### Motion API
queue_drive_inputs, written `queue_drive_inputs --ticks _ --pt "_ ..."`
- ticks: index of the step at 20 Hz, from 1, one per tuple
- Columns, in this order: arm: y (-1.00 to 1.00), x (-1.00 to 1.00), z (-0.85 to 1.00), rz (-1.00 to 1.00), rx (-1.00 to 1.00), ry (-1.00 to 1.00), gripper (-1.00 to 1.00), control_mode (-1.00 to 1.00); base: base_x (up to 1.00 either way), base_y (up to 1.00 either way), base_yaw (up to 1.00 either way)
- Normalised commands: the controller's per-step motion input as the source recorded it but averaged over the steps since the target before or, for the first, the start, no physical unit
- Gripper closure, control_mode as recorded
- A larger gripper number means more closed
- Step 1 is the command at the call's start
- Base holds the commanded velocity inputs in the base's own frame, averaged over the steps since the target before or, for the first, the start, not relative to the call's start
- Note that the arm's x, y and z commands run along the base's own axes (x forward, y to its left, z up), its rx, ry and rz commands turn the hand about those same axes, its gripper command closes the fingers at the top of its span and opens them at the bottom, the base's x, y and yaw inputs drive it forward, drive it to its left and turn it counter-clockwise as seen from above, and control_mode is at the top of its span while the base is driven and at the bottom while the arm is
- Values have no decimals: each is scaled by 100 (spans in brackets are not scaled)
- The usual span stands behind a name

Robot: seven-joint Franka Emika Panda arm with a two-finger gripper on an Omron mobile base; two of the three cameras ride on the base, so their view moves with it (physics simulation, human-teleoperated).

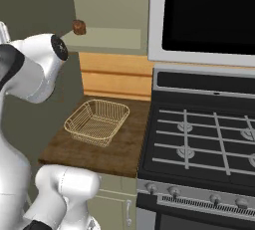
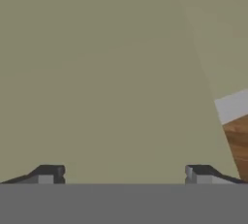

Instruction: Open the cabinet, pick up the bread from the cabinet and place it in the basket. Then move the basket to the dining counter.

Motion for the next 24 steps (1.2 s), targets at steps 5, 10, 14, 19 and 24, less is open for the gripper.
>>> queue_drive_inputs --ticks 5,10,14,19,24 --pt "27 11 -4 0 -3 0 -100 -100 0 0 0" --pt "-32 37 -20 0 0 -2 -100 -100 0 0 0" --pt "-80 61 -25 5 0 -19 -100 -100 0 0 0" --pt "-62 60 -32 15 -8 -44 -100 -100 0 0 0" --pt "-6 0 -71 17 -61 -84 -100 -100 0 0 0"
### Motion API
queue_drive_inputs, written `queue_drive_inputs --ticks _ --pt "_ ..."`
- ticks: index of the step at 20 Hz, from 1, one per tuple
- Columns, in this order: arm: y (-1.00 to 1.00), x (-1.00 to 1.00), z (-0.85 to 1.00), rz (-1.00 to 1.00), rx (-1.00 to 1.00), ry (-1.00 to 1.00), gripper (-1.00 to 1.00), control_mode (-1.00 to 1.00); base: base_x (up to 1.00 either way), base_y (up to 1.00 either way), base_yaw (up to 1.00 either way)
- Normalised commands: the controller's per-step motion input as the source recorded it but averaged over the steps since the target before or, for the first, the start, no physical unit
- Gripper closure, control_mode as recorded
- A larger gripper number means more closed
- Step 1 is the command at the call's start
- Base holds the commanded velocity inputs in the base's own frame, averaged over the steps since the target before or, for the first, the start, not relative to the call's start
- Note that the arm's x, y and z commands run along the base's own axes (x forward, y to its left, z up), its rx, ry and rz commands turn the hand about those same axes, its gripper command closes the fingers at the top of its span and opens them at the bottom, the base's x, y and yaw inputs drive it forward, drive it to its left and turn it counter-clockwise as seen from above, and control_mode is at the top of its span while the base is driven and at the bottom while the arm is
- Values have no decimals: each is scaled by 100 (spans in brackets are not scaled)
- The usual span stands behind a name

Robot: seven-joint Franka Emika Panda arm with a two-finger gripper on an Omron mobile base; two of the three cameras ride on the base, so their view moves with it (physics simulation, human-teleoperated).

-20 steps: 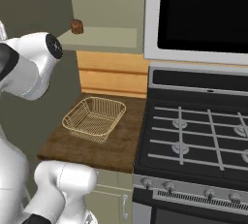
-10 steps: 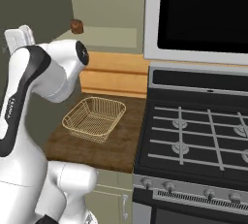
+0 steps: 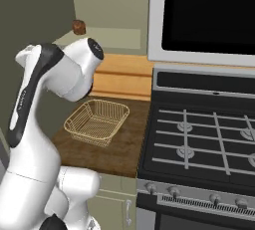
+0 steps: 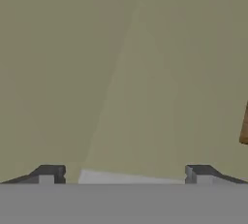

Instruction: Open the cabinet, pick up the bread from the cabinet and place it in the basket. Then move the basket to the dining counter.

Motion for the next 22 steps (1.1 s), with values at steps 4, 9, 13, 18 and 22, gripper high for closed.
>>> queue_drive_inputs --ticks 4,9,13,18,22 --pt "-36 33 -26 5 -52 -50 -100 -100 0 0 0" --pt "-45 38 12 3 -23 -36 -100 -100 0 0 0" --pt "-34 62 21 10 -7 -44 -100 -100 0 0 0" --pt "-10 24 13 -10 -5 -38 -100 -100 0 0 0" --pt "7 24 65 -20 0 -14 -100 -100 0 0 0"
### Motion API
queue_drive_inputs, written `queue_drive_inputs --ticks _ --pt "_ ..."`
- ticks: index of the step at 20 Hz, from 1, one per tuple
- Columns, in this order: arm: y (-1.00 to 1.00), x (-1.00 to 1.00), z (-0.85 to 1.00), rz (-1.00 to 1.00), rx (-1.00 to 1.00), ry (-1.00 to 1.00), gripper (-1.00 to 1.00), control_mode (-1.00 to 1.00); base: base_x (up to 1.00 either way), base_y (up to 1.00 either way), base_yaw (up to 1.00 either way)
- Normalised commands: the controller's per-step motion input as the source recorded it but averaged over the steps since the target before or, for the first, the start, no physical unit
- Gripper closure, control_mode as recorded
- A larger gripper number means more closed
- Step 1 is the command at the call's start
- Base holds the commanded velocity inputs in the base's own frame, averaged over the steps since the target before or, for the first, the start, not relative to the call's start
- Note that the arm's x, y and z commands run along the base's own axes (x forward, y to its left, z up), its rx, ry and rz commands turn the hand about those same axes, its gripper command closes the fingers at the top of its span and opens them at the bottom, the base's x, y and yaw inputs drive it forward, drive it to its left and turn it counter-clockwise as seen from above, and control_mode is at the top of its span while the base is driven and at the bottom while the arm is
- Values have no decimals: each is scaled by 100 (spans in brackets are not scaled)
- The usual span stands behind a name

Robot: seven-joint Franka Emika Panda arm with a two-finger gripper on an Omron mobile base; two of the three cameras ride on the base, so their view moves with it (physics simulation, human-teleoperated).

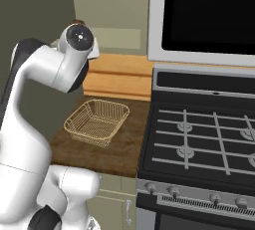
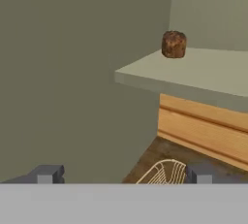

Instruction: Open the cabinet, pick up the bread from the cabinet and place it in the basket. Then move the basket to the dining counter.

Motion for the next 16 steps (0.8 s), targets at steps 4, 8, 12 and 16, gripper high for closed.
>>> queue_drive_inputs --ticks 4,8,12,16 --pt "1 23 68 -18 -2 -3 -100 -100 0 0 0" --pt "7 35 19 -5 -7 8 -100 -100 0 0 0" --pt "1 59 0 0 5 9 -100 -100 0 0 0" --pt "0 79 0 -1 15 3 -100 -100 0 0 0"
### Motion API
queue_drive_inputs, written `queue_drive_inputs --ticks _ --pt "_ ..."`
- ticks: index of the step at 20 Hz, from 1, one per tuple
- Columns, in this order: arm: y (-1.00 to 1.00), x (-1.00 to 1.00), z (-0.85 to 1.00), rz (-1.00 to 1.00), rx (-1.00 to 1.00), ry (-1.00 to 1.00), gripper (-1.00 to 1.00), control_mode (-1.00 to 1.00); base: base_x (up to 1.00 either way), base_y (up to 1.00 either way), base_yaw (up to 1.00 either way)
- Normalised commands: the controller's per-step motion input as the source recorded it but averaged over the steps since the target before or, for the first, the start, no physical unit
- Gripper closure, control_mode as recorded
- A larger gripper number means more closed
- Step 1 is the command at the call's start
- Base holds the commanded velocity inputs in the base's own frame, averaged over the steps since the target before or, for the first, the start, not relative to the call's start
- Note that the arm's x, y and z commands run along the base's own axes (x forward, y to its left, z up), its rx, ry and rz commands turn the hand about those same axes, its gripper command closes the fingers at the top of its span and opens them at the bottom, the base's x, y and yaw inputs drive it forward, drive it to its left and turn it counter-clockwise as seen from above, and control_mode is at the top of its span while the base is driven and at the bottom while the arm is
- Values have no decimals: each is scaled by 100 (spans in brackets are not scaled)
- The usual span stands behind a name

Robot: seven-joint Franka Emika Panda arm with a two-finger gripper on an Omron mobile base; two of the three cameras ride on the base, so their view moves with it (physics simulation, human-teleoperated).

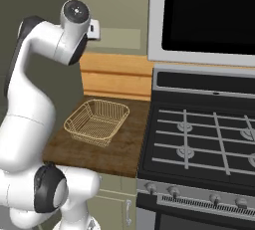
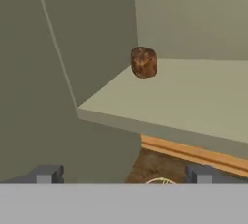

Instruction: Open the cabinet, pick up the bread from the cabinet and place it in the basket. Then move the basket to the dining counter.

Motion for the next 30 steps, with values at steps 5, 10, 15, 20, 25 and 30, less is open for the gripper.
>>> queue_drive_inputs --ticks 5,10,15,20,25,30 --pt "2 77 0 -5 19 0 -100 -100 0 0 0" --pt "33 43 -2 -1 4 0 -100 -100 0 0 0" --pt "22 22 0 0 0 4 -100 -100 0 0 0" --pt "4 36 0 3 0 0 -100 -100 0 0 0" --pt "49 27 0 2 -2 0 -100 -100 0 0 0" --pt "16 37 0 1 -5 0 -100 -100 0 0 0"
